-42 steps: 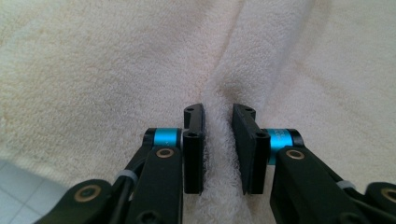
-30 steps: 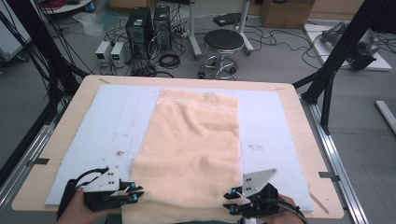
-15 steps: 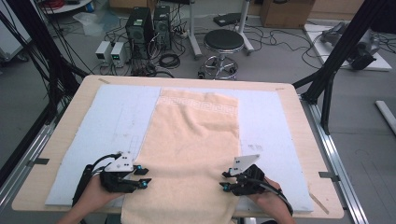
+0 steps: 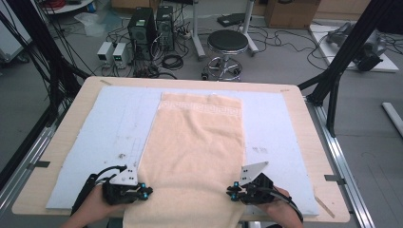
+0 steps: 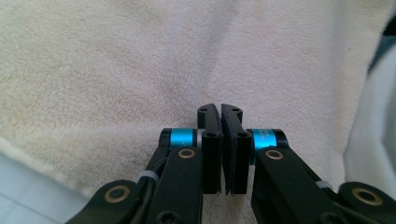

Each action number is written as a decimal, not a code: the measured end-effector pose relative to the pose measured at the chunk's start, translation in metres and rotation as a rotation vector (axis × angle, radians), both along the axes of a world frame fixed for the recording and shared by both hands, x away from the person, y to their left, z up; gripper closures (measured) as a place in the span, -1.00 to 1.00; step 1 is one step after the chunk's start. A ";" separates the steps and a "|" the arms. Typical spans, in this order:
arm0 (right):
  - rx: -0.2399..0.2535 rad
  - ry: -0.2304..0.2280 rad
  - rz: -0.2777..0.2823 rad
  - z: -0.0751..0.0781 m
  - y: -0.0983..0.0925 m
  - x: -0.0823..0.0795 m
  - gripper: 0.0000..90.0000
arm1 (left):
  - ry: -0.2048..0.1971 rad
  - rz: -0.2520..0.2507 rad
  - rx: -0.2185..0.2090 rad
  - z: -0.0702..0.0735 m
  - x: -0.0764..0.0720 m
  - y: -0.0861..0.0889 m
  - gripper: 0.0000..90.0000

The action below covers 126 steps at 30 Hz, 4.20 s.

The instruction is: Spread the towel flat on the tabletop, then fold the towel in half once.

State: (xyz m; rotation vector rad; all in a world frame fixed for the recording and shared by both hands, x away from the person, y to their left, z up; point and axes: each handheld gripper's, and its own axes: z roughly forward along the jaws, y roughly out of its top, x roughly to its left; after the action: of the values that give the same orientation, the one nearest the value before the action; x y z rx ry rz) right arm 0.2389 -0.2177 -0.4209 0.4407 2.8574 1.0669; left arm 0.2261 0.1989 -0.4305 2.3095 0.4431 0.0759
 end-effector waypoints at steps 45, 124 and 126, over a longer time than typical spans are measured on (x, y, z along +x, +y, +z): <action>0.002 -0.039 -0.163 -0.012 -0.008 0.046 0.19 | -0.082 0.211 0.003 -0.007 0.054 0.014 0.41; 0.118 -0.104 -0.364 0.055 -0.013 0.141 -0.59 | -0.017 0.408 -0.137 0.049 0.147 0.018 -0.86; 0.114 -0.099 -0.368 0.059 -0.014 0.146 -0.59 | -0.012 0.403 -0.128 0.053 0.153 0.016 -0.86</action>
State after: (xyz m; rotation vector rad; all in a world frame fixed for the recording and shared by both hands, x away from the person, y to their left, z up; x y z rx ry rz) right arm 0.3853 -0.2315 -0.3620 0.8555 2.5027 1.1421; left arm 0.3789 0.2149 -0.3776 2.0639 0.8758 0.2499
